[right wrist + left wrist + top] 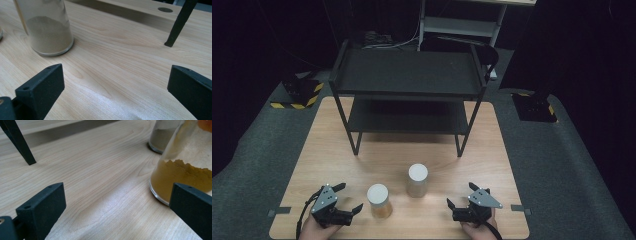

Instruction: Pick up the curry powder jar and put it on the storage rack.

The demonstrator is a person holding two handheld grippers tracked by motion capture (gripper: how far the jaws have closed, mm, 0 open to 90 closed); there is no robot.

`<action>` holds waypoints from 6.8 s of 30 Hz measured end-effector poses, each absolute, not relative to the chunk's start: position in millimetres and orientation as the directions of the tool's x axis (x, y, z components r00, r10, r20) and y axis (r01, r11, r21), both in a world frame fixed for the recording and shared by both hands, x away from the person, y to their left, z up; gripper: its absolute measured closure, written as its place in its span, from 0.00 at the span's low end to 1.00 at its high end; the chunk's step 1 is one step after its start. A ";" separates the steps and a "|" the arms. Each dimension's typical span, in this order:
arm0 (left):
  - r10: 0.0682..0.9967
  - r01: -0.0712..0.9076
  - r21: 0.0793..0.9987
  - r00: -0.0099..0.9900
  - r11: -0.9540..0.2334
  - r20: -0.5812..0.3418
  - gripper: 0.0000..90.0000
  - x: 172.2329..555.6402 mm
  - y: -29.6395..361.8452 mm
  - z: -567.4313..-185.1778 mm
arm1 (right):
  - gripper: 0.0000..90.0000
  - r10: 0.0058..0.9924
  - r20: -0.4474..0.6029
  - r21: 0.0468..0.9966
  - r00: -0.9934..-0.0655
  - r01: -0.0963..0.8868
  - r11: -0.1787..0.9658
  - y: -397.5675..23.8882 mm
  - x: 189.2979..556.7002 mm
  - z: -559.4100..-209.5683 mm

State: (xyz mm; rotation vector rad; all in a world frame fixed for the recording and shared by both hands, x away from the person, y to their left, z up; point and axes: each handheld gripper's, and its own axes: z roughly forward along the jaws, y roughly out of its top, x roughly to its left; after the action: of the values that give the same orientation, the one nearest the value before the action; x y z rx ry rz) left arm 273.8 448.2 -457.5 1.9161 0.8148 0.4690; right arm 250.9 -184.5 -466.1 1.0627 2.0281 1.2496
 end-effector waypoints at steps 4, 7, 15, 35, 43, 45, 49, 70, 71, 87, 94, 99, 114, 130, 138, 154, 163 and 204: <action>0.707 0.339 0.888 0.707 -0.309 -0.024 0.01 274.8 449.8 -457.6 | 0.00 0.829 -0.031 0.898 -0.558 0.349 0.268 -185.2 252.3 -465.5; 0.705 0.346 0.890 0.708 -0.298 -0.039 0.01 275.4 451.8 -458.2 | 0.00 0.828 -0.031 0.897 -0.560 0.350 0.271 -185.0 252.6 -465.1; 0.713 0.338 0.906 0.699 -0.255 -0.060 0.01 270.4 459.5 -453.5 | 0.00 0.824 -0.027 0.893 -0.567 0.357 0.275 -185.3 255.1 -464.0; 0.682 0.270 0.938 0.729 -0.216 -0.053 0.01 256.5 460.5 -435.7 | 0.00 0.817 -0.015 0.895 -0.577 0.356 0.268 -189.0 256.3 -464.6; 0.655 0.232 0.952 0.754 -0.198 -0.048 0.01 251.6 457.1 -429.9 | 0.00 0.817 -0.008 0.896 -0.577 0.358 0.262 -189.8 256.7 -464.9; 0.650 0.232 0.955 0.757 -0.183 -0.059 0.00 250.6 455.2 -430.0 | 0.00 0.816 -0.007 0.896 -0.578 0.359 0.262 -190.1 256.9 -464.8; 0.640 0.218 0.960 0.766 -0.173 -0.058 0.01 249.3 449.4 -430.8 | 0.00 0.815 -0.005 0.897 -0.579 0.358 0.259 -190.9 257.1 -465.1; 0.574 0.203 0.959 0.817 -0.196 -0.055 0.08 263.2 415.4 -443.1 | 0.00 0.814 -0.002 0.898 -0.581 0.358 0.258 -191.6 257.4 -465.3; 0.569 0.200 0.958 0.821 -0.203 -0.051 0.09 264.3 414.8 -442.5 | 0.00 0.814 0.000 0.898 -0.581 0.358 0.256 -191.8 257.5 -465.3; 0.540 0.179 0.963 0.840 -0.201 -0.044 0.29 276.1 407.7 -444.7 | 0.00 0.813 0.009 0.899 -0.582 0.361 0.249 -193.3 258.0 -465.6; 0.547 0.177 0.966 0.836 -0.188 -0.046 0.36 275.8 406.5 -448.4 | 0.00 0.814 0.010 0.900 -0.580 0.360 0.246 -193.6 257.7 -466.0; 0.551 0.166 0.965 0.834 -0.201 -0.029 0.37 274.2 405.6 -446.0 | 0.00 0.814 0.009 0.900 -0.580 0.359 0.246 -193.5 257.5 -466.1; 0.595 0.185 0.967 0.802 -0.176 -0.045 0.37 271.7 409.2 -443.1 | 0.00 0.816 0.013 0.902 -0.577 0.358 0.239 -194.1 257.0 -466.7; 0.633 0.138 0.977 0.774 -0.165 -0.002 0.37 277.6 420.6 -409.1 | 0.00 0.819 0.017 0.904 -0.574 0.359 0.233 -194.6 256.5 -467.1; 0.649 0.131 0.977 0.760 -0.166 0.009 0.37 285.4 424.8 -385.3 | 0.00 0.819 0.020 0.904 -0.574 0.360 0.230 -195.1 256.6 -467.3; 0.690 0.082 0.988 0.723 -0.128 0.029 0.37 297.3 430.3 -339.3 | 0.00 0.818 0.022 0.905 -0.575 0.359 0.228 -195.6 256.5 -467.5; 0.685 0.066 0.989 0.727 -0.136 0.046 0.37 307.1 428.4 -315.1 | 0.00 0.818 0.026 0.906 -0.575 0.359 0.224 -196.4 256.5 -467.9; 0.712 0.018 0.997 0.701 -0.081 0.045 0.37 353.6 404.9 -192.4 | 0.00 0.816 0.040 0.909 -0.577 0.360 0.210 -199.2 257.1 -468.9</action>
State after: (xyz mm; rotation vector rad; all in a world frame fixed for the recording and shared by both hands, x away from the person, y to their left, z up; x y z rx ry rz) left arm 353.6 404.9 -192.4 1.5632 0.6160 0.6395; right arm 257.1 -199.2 -468.9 1.0879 2.0373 1.3391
